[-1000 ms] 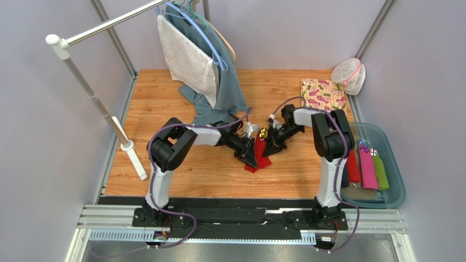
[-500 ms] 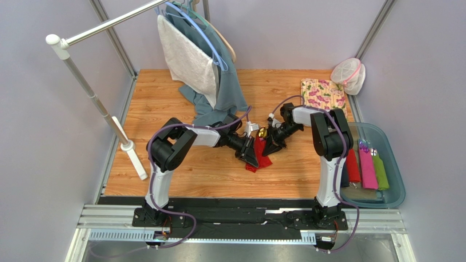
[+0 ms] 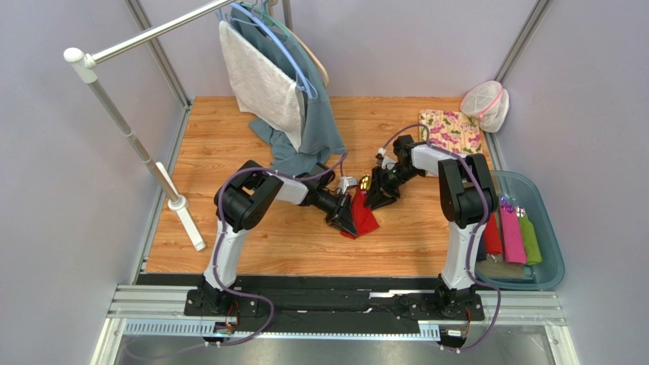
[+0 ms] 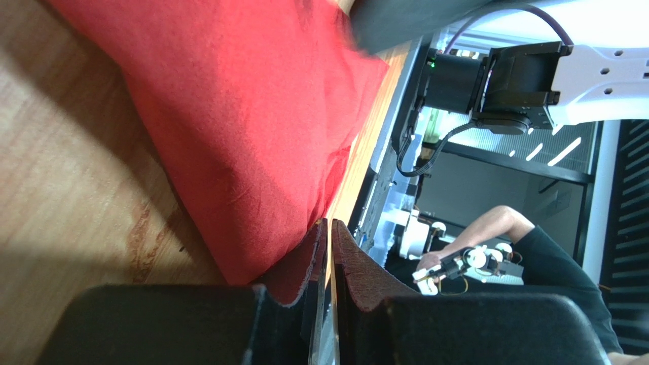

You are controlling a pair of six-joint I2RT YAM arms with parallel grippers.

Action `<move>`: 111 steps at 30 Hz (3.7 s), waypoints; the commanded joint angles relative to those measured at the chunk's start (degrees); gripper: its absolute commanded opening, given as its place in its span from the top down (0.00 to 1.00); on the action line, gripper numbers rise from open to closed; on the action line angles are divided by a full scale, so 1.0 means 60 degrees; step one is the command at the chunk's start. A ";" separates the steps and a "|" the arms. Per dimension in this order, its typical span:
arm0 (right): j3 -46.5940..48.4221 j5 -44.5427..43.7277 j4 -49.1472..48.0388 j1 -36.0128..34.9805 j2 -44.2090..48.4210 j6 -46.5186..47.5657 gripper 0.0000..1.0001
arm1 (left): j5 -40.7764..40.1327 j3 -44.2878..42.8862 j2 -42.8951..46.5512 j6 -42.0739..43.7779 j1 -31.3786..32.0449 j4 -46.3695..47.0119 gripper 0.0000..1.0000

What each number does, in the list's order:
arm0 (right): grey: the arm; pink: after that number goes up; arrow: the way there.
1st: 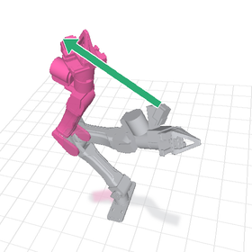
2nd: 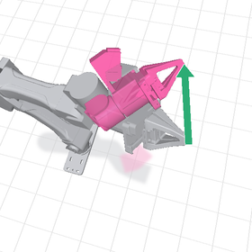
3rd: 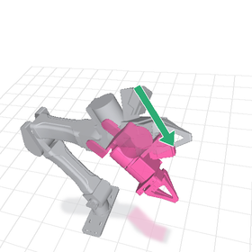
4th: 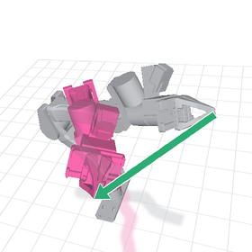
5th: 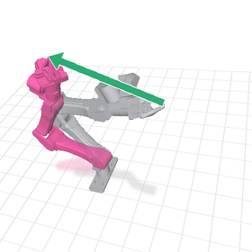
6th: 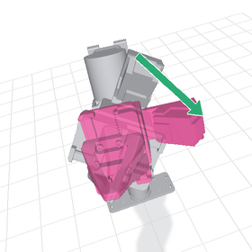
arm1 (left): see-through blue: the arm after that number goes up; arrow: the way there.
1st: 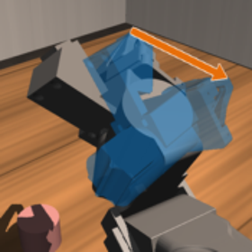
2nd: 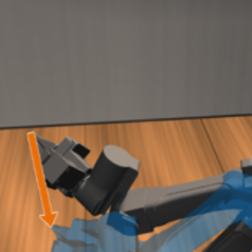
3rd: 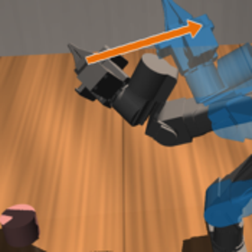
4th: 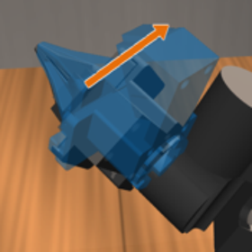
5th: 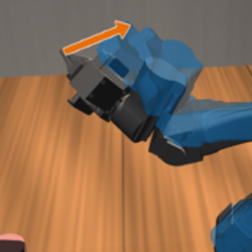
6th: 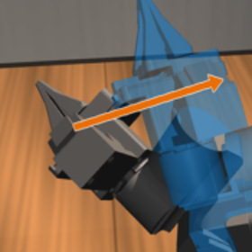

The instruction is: Place the utensils on the paper napkin and roll it up

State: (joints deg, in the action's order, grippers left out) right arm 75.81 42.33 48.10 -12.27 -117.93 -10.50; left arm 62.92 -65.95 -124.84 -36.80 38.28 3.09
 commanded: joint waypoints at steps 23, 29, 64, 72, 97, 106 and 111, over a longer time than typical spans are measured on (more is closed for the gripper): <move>-0.0272 -0.1136 -0.1483 -0.0606 -0.0369 -0.1179 0.72 | -0.0979 0.0064 -0.0112 0.0390 -0.0038 -0.0149 0.85; -0.0243 -0.1049 -0.1483 -0.0547 -0.0516 -0.1034 1.00 | -0.1081 0.0050 0.0005 0.0493 -0.0038 -0.0222 0.85; -0.0082 0.2057 -0.2055 -0.0049 0.2017 0.0417 1.00 | -0.4744 0.0152 0.5629 0.2984 -0.1473 -0.2743 0.17; 0.0635 0.2540 -0.0929 -0.0064 0.2589 0.1295 1.00 | -0.6103 0.0459 0.6801 0.2690 -0.1473 -0.2479 0.08; 0.3843 0.3083 0.2501 -0.1498 0.4756 0.4723 1.00 | -0.4132 0.2128 1.2001 0.4960 -0.1869 -0.2115 0.04; 0.5250 0.1839 0.3629 -0.2757 0.4962 0.5953 1.00 | -0.1741 0.3315 1.1329 0.4932 -0.1869 0.1092 0.06; 0.5528 0.1311 0.3791 -0.3183 0.5094 0.6101 1.00 | -0.0514 0.3624 1.0729 0.4404 -0.1854 0.3145 0.08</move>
State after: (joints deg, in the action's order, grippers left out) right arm 105.41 52.45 70.24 -29.82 -89.89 23.03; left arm 50.46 -43.94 -58.83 -9.69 27.27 7.62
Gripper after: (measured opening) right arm 0.010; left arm 0.927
